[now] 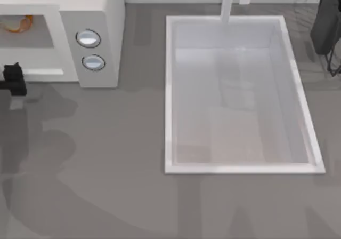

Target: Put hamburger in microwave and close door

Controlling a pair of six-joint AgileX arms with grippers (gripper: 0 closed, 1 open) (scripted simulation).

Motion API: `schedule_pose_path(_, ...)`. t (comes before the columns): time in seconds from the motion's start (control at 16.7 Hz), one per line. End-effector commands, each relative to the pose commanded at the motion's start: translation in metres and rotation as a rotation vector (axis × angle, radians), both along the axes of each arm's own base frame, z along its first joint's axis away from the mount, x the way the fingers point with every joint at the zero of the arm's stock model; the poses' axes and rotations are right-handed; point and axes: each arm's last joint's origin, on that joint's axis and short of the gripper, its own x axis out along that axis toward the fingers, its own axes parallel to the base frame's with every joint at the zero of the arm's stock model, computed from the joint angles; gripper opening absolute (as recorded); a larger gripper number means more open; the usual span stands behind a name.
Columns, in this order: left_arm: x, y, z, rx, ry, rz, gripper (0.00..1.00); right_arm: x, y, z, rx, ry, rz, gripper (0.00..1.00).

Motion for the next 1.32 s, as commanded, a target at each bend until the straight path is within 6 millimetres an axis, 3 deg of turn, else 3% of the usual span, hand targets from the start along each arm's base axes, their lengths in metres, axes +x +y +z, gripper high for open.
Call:
schedule_pose_path(0.24, -0.062, -0.002, 0.000, -0.001, 0.000, 0.007, 1.00, 0.000, 0.000, 0.000, 0.000, 0.000, 0.000, 1.00)
schedule_pose_path(0.42, -0.084, -0.004, 0.003, 0.003, -0.013, 0.008, 1.00, 0.000, 0.000, 0.000, 0.000, 0.000, 0.000, 1.00)
schedule_pose_path(0.84, -0.085, -0.005, 0.005, 0.003, -0.013, 0.005, 1.00, 0.000, 0.000, 0.000, 0.000, 0.000, 0.000, 1.00)
schedule_pose_path(1.32, -0.080, -0.004, 0.067, -0.004, 0.007, 0.004, 1.00, 0.000, 0.000, 0.000, 0.000, 0.000, 0.000, 1.00)
